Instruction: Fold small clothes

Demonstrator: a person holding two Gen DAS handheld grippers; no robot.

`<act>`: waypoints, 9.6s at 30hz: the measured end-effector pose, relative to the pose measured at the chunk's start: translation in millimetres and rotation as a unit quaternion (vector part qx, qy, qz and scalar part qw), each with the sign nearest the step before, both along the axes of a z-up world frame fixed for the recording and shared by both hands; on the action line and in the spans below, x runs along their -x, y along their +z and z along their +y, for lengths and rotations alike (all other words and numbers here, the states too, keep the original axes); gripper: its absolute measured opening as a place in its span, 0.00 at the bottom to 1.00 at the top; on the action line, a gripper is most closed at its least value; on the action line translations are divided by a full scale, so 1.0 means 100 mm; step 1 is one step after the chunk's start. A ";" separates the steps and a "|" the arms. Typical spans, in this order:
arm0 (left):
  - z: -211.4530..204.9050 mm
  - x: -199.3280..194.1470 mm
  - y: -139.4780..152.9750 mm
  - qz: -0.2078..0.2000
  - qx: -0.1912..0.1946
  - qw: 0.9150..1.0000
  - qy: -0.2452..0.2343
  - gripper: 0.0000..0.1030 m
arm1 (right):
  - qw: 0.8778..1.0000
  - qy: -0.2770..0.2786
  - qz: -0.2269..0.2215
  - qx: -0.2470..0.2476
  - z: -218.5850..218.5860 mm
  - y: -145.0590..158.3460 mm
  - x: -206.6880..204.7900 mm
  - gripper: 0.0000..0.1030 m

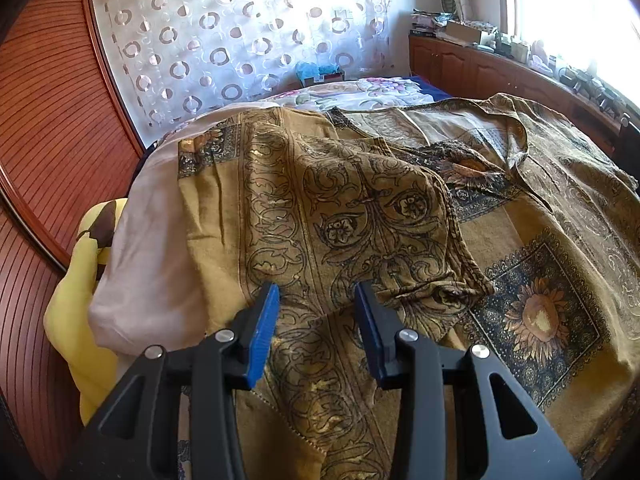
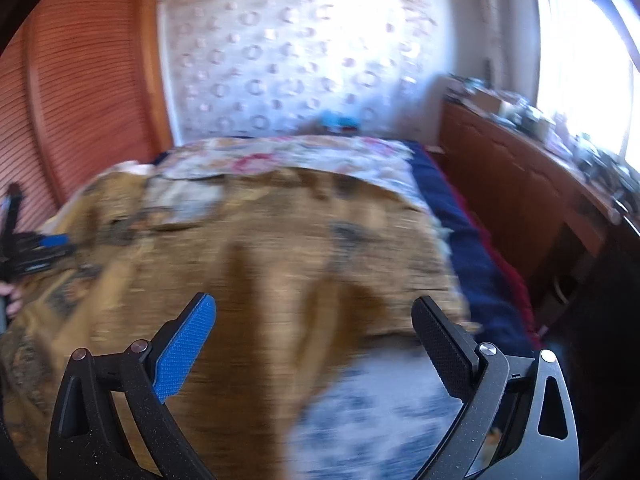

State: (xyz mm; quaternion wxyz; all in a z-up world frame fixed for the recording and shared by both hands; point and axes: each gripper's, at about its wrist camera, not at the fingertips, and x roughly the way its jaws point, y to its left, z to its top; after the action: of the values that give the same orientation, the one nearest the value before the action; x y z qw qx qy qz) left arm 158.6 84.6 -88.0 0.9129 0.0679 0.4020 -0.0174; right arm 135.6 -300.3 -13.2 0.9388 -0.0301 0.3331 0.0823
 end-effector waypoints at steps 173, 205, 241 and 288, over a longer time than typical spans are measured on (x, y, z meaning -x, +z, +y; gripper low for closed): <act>0.52 -0.41 0.77 -0.085 0.163 0.982 -0.031 0.00 | 0.990 0.108 0.082 0.032 0.59 -0.44 -1.75 0.08; 0.91 1.67 0.61 -0.146 0.214 0.966 0.025 0.00 | 0.992 0.092 -0.032 -0.078 0.08 0.26 0.41 0.03; 1.01 1.83 0.60 -0.096 0.123 0.988 0.024 0.39 | 0.997 0.068 -0.046 -0.011 -0.19 0.39 1.27 0.51; 0.80 0.81 0.18 0.032 0.149 0.986 -0.066 0.00 | 0.980 0.150 0.130 0.014 0.30 -0.40 0.18 0.09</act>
State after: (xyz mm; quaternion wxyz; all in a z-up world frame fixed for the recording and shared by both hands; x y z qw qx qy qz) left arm 77.6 164.5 -70.2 0.8964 -0.0429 0.4185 -0.1394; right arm 117.2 -270.6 -53.2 0.8638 -0.0824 0.4452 0.2209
